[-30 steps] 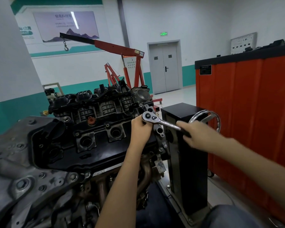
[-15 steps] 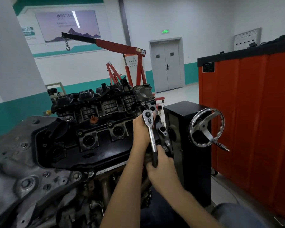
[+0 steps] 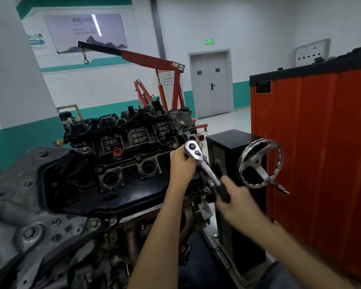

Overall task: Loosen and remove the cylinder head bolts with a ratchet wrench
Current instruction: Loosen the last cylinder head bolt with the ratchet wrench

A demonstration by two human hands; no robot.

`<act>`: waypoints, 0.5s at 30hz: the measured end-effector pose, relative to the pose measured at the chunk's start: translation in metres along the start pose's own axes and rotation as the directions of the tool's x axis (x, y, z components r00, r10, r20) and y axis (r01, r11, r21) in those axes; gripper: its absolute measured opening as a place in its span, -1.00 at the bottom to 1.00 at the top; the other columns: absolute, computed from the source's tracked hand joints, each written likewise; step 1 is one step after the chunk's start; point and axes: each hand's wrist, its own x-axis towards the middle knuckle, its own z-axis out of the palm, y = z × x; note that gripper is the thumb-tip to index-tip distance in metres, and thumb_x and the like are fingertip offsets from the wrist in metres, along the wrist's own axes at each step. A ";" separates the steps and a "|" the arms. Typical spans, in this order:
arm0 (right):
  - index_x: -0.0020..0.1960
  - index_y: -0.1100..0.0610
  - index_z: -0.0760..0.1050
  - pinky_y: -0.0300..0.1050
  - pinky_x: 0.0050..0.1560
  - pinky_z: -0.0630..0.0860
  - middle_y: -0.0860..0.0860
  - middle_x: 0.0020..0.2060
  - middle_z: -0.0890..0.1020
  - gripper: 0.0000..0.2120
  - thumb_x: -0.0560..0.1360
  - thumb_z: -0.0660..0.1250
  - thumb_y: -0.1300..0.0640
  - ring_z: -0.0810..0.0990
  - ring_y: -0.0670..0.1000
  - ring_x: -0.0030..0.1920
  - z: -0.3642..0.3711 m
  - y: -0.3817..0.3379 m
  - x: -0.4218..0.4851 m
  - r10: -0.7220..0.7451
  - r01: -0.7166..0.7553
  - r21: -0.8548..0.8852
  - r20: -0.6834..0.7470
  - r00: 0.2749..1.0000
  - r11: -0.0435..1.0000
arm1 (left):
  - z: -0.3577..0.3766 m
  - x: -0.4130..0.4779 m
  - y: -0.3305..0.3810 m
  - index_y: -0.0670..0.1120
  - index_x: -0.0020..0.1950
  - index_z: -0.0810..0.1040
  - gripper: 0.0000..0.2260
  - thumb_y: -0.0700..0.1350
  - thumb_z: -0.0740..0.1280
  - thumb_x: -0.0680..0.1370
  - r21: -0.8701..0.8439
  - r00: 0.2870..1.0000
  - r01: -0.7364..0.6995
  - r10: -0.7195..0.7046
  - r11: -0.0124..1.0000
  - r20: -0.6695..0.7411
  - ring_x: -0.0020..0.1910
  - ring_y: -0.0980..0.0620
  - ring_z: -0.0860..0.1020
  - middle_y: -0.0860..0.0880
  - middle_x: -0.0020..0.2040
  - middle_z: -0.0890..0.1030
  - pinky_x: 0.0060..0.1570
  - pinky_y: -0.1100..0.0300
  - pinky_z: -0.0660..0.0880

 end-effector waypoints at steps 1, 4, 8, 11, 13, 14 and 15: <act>-0.05 0.05 0.37 -0.19 -0.48 0.40 0.05 -0.39 0.48 -0.80 0.45 0.31 0.29 0.44 -0.12 -0.48 0.021 -0.008 -0.008 0.048 -0.043 0.112 -0.045 0.998 0.993 | 0.001 0.001 -0.001 0.03 -0.48 0.27 -0.54 -0.37 0.30 0.49 0.003 1.000 -0.005 0.005 1.000 -0.009 -0.50 0.23 0.28 0.14 -0.56 0.37 -0.45 0.38 0.22; 0.09 0.10 0.39 -0.32 -0.45 0.37 0.04 -0.34 0.49 -0.77 0.46 0.27 0.27 0.49 -0.12 -0.41 0.073 -0.037 -0.013 0.130 -0.085 0.262 -0.159 0.979 0.961 | 0.001 0.006 -0.004 0.00 -0.42 0.18 -0.54 -0.39 0.29 0.51 0.054 0.999 -0.019 0.022 0.998 -0.046 -0.38 0.11 0.21 0.02 -0.47 0.27 -0.37 0.18 0.18; 0.12 0.12 0.40 -0.25 -0.44 0.41 0.09 -0.33 0.49 -0.74 0.45 0.25 0.31 0.47 -0.09 -0.41 0.061 -0.034 -0.010 0.131 -0.107 0.253 -0.082 0.988 0.962 | -0.001 0.005 -0.004 -0.01 -0.42 0.19 -0.55 -0.40 0.29 0.50 0.026 0.998 -0.004 0.005 1.000 -0.057 -0.38 0.10 0.23 0.00 -0.46 0.28 -0.35 0.18 0.19; 0.09 0.12 0.45 -0.25 -0.47 0.39 0.06 -0.36 0.50 -0.75 0.45 0.29 0.33 0.47 -0.07 -0.44 0.003 -0.005 0.002 0.016 -0.017 0.018 0.059 0.998 1.000 | -0.003 0.004 -0.003 -0.03 -0.47 0.29 -0.60 -0.36 0.29 0.48 0.015 1.000 0.009 -0.009 1.000 0.016 -0.45 0.22 0.28 0.12 -0.53 0.36 -0.40 0.26 0.25; 0.02 0.07 0.45 -0.35 -0.46 0.36 -0.04 -0.38 0.48 -0.78 0.46 0.30 0.33 0.46 -0.18 -0.47 -0.045 0.003 0.024 -0.080 0.111 -0.200 0.158 0.984 0.973 | -0.003 0.005 0.001 -0.11 -0.45 0.30 -0.67 -0.37 0.24 0.46 0.036 0.998 -0.015 0.012 0.999 0.060 -0.45 0.20 0.26 0.07 -0.49 0.36 -0.41 0.30 0.23; -0.03 0.03 0.43 -0.35 -0.45 0.36 -0.06 -0.38 0.48 -0.79 0.47 0.31 0.32 0.47 -0.20 -0.46 -0.066 0.003 0.038 -0.110 0.174 -0.321 0.209 0.972 0.931 | -0.005 0.005 0.003 -0.13 -0.45 0.29 -0.68 -0.38 0.23 0.46 0.041 0.998 -0.026 0.023 0.999 0.065 -0.45 0.19 0.25 0.05 -0.49 0.34 -0.43 0.33 0.20; -0.05 0.00 0.39 -0.34 -0.45 0.35 -0.08 -0.38 0.48 -0.80 0.48 0.31 0.29 0.47 -0.19 -0.45 -0.081 -0.001 0.052 -0.132 0.233 -0.440 0.249 0.959 0.867 | -0.006 0.006 0.005 -0.14 -0.45 0.30 -0.69 -0.38 0.23 0.46 0.043 0.998 -0.025 0.023 0.999 0.061 -0.46 0.20 0.25 0.03 -0.48 0.35 -0.43 0.34 0.19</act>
